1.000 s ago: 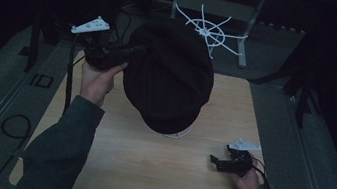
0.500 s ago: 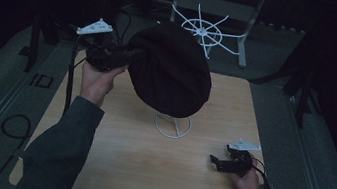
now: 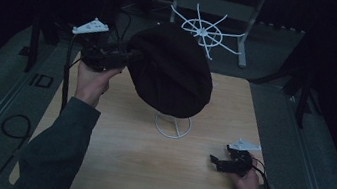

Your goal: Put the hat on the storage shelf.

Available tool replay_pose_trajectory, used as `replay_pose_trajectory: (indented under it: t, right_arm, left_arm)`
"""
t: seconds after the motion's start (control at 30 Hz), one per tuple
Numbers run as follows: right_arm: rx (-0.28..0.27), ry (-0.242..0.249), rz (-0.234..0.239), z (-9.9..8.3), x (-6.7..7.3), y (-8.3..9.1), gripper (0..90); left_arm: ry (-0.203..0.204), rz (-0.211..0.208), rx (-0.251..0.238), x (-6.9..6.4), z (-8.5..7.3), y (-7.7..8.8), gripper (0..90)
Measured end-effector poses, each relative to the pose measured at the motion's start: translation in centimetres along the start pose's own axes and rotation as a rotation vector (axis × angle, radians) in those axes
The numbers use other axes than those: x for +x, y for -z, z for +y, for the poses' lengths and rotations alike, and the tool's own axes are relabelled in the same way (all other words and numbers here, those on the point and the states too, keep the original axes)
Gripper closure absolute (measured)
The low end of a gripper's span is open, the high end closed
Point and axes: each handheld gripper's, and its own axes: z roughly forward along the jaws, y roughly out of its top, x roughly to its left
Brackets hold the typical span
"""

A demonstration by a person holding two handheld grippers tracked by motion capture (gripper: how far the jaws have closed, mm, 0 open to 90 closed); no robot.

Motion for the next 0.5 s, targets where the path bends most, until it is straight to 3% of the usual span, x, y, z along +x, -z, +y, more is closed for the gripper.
replay_pose_trajectory:
  t: [0.27,0.5]
  right_arm:
    - [0.0,0.0,0.0,0.0,0.0,0.0,13.8]
    - [0.0,0.0,0.0,0.0,0.0,0.0,13.9]
  left_arm:
    - [0.016,-0.002,-0.019,0.5,-0.6,0.9,36.9]
    - [-0.005,0.005,-0.035,0.4,-0.5,2.3,33.4]
